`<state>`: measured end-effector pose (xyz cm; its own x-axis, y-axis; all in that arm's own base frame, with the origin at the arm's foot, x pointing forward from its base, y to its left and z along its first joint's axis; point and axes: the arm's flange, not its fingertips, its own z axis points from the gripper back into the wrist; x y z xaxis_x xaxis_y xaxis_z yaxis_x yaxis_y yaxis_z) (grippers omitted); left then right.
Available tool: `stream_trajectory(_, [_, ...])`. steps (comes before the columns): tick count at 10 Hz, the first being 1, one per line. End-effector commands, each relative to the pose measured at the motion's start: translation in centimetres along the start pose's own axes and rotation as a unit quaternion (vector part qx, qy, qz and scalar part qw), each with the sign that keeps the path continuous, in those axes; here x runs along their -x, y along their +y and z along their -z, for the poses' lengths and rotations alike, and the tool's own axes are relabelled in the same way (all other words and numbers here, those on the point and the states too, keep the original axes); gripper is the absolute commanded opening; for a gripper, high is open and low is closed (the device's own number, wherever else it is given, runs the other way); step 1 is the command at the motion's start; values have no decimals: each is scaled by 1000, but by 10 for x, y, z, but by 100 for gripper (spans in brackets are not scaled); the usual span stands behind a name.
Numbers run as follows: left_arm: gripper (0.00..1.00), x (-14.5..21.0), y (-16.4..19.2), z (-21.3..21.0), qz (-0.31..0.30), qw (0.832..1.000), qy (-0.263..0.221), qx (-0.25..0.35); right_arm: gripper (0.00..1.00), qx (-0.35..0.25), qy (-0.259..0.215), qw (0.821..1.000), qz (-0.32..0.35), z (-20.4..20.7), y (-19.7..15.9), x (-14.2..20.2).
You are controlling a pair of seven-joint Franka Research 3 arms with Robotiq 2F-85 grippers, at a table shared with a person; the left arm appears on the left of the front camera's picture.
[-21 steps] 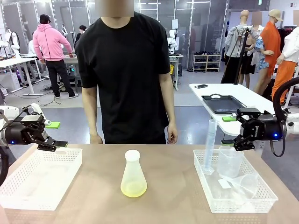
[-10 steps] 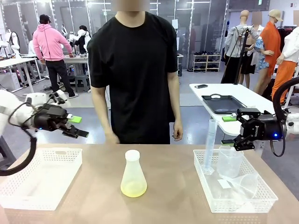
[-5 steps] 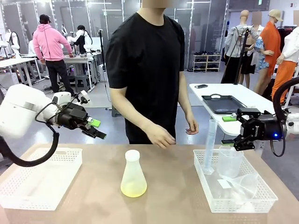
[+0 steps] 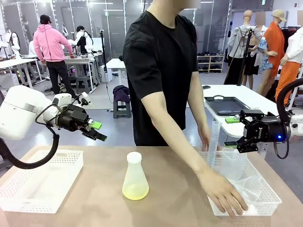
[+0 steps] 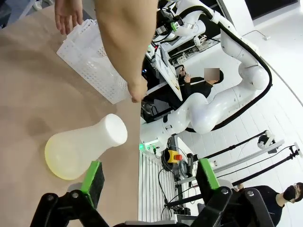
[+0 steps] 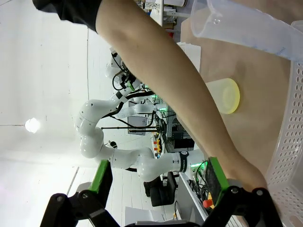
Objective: Prepare the solutions needed for the experiment.
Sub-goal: When the human places the Big flask in the center of the table, pick up the Big flask and place it in the left Organizing basket.
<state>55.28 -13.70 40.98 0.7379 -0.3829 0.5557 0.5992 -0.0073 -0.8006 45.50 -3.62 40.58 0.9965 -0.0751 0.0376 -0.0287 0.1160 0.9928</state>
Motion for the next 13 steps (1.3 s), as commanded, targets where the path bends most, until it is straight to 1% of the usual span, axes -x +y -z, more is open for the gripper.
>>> stream_trajectory(1, [100,0,0,1,0,1000,0,0,100,-1,1,1000,-5,-1,1,0])
stream_trajectory(2, [100,-13,7,5,66,998,-2,-15,100,-1,1,1000,-5,-1,1,0])
stream_trajectory(3, [100,-22,11,9,118,993,-12,-18,100,-1,1,1000,-5,-1,1,0])
stream_trajectory(4, [100,-32,15,10,155,987,-26,-19,100,-1,1,1000,-5,-1,1,0])
stream_trajectory(5, [100,-42,24,11,196,980,-16,-18,100,-1,1,1000,-5,-1,1,0])
stream_trajectory(6, [100,-50,35,16,242,970,3,10,100,-1,1,1000,-5,-1,1,0])
stream_trajectory(7, [100,-57,45,21,305,952,24,22,100,-1,1,1000,-5,-1,1,0])
stream_trajectory(8, [100,-64,51,28,337,940,32,30,100,-1,1,1000,-5,-1,1,0])
stream_trajectory(9, [100,-71,57,35,344,937,30,46,100,-1,1,1000,-5,-1,1,0])
stream_trajectory(10, [100,-54,39,28,293,956,13,3,100,-1,1,1000,-5,-1,1,0])
stream_trajectory(13, [100,-54,39,28,293,956,13,3,100,-1,1,1000,-5,-1,1,0])
